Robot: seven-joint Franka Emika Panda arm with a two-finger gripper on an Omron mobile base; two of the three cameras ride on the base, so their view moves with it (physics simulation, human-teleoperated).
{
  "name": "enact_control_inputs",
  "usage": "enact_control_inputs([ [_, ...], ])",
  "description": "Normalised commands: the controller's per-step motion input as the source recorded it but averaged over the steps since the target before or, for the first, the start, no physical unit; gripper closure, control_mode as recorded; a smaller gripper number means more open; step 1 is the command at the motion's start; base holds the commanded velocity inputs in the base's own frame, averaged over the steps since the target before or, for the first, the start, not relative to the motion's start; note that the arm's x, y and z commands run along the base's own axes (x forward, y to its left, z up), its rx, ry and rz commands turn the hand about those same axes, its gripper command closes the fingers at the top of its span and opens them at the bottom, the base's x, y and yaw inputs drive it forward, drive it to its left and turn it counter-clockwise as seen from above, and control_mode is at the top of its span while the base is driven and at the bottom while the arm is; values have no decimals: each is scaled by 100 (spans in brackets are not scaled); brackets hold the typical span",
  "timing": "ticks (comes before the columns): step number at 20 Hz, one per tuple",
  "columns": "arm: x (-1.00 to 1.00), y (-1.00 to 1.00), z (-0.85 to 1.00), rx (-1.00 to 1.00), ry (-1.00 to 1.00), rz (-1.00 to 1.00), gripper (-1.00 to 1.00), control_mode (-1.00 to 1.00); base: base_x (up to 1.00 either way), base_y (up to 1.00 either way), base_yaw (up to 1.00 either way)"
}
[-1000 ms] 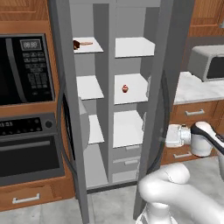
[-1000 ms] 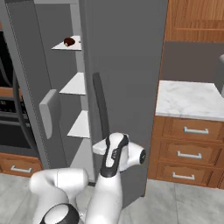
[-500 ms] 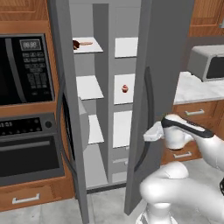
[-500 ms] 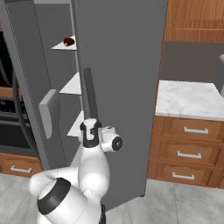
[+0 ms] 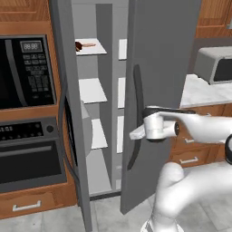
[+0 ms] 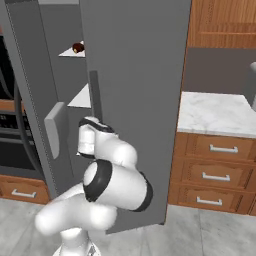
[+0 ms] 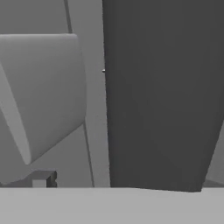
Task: There's a steak in the fridge that needs to be moved to the freezer for freezing. Pick up the steak from the fridge, place it on any shelf in the freezer, and close the fridge and freezer doors when done.
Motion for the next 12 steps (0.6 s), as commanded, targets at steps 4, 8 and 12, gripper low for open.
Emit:
enact_control_inputs([
  [4,72,37,0,-7,-2,-13,-100,-100,0,0,0],
  [8,70,34,0,-9,0,-20,-100,-100,0,0,0],
  [12,66,33,0,-7,0,-28,-100,-100,0,0,0],
])
